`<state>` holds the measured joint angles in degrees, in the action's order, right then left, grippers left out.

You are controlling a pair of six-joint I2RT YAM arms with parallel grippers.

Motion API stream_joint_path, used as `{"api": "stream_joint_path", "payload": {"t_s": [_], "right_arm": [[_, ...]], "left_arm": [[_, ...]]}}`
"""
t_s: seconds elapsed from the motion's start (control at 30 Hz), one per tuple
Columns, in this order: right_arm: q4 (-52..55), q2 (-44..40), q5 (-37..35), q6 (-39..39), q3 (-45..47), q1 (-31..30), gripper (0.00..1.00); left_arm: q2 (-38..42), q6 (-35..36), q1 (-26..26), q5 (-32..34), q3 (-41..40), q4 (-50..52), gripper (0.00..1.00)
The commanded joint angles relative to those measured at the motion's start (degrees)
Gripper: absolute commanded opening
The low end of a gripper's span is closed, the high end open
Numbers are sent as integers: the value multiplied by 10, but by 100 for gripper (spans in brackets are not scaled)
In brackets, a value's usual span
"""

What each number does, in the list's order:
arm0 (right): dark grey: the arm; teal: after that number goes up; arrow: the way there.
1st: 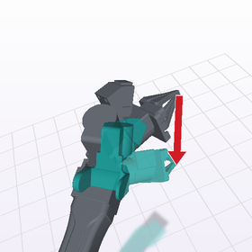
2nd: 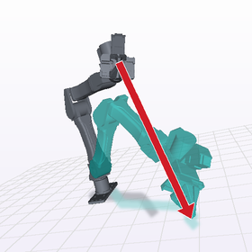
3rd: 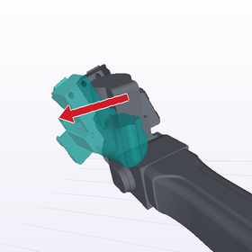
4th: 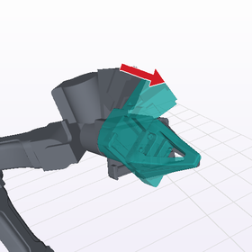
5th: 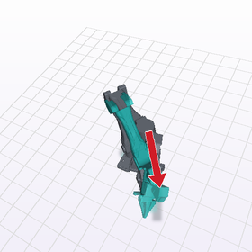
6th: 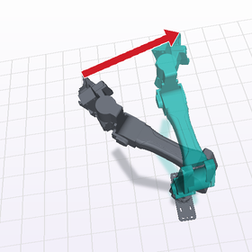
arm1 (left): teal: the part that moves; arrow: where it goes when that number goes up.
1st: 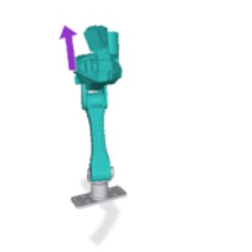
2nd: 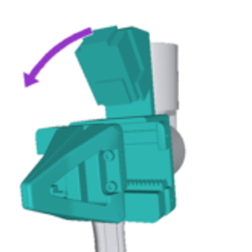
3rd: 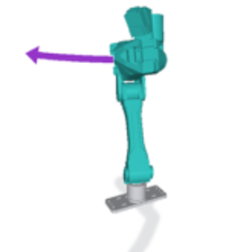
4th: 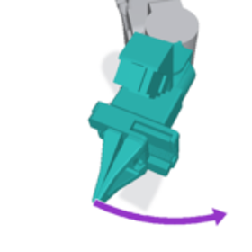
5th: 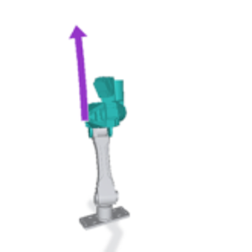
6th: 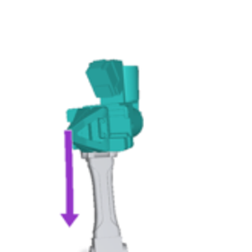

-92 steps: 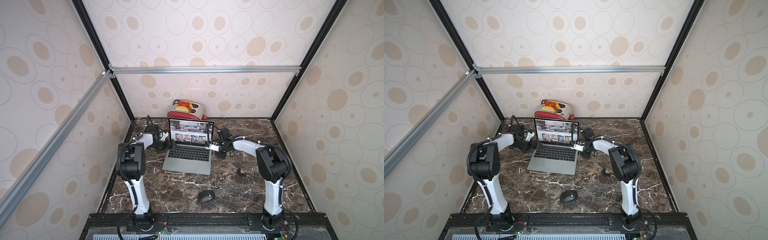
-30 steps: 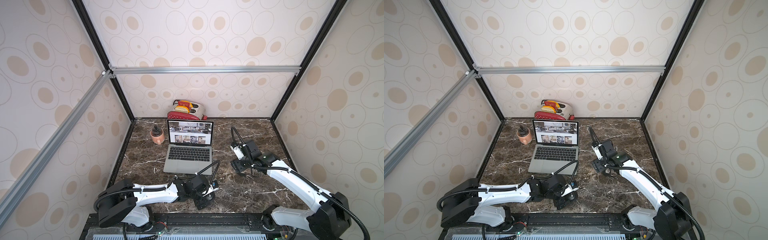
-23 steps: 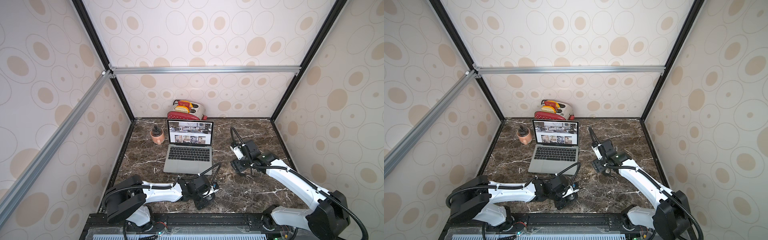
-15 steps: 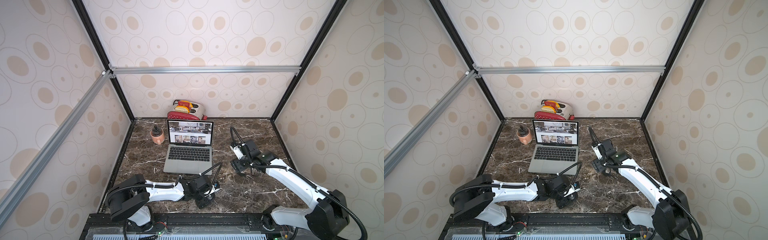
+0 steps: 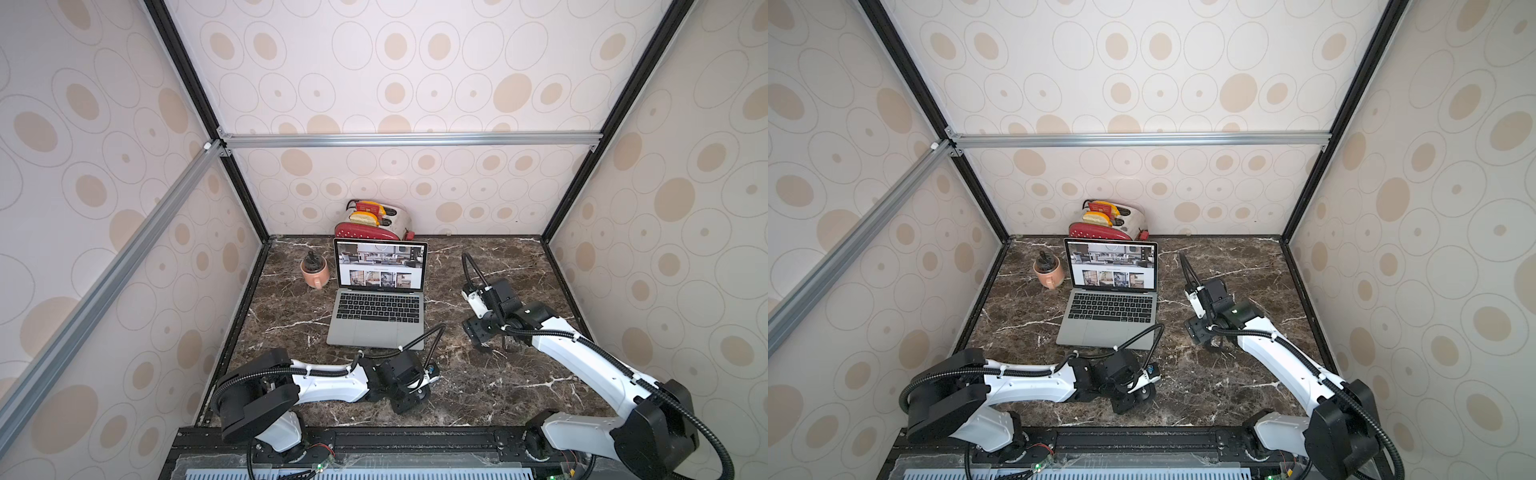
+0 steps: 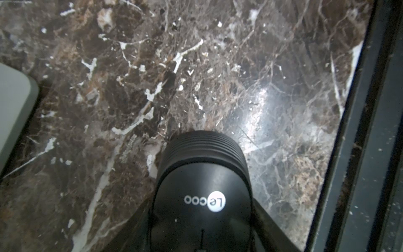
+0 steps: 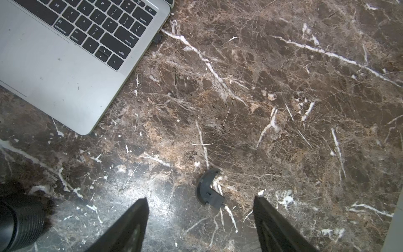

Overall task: Insert the wireless mouse receiver into the laptop
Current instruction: Pick up the mouse from the center of the board.

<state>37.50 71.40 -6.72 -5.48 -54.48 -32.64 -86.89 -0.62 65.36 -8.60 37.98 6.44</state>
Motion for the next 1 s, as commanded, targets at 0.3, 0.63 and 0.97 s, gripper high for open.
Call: {"api": "stream_joint_path", "payload": {"t_s": [0.3, 0.63, 0.97], "right_arm": [[12, 0, -5, -7, -3, 10, 80], [11, 8, 3, -8, -1, 14, 80], [12, 6, 3, -7, 0, 17, 80]], "left_arm": [[-8, 9, 4, -10, 7, -4, 61], [-18, 40, 1, 1, 9, -34, 81], [-19, 36, -8, -6, -2, -27, 64]]}}
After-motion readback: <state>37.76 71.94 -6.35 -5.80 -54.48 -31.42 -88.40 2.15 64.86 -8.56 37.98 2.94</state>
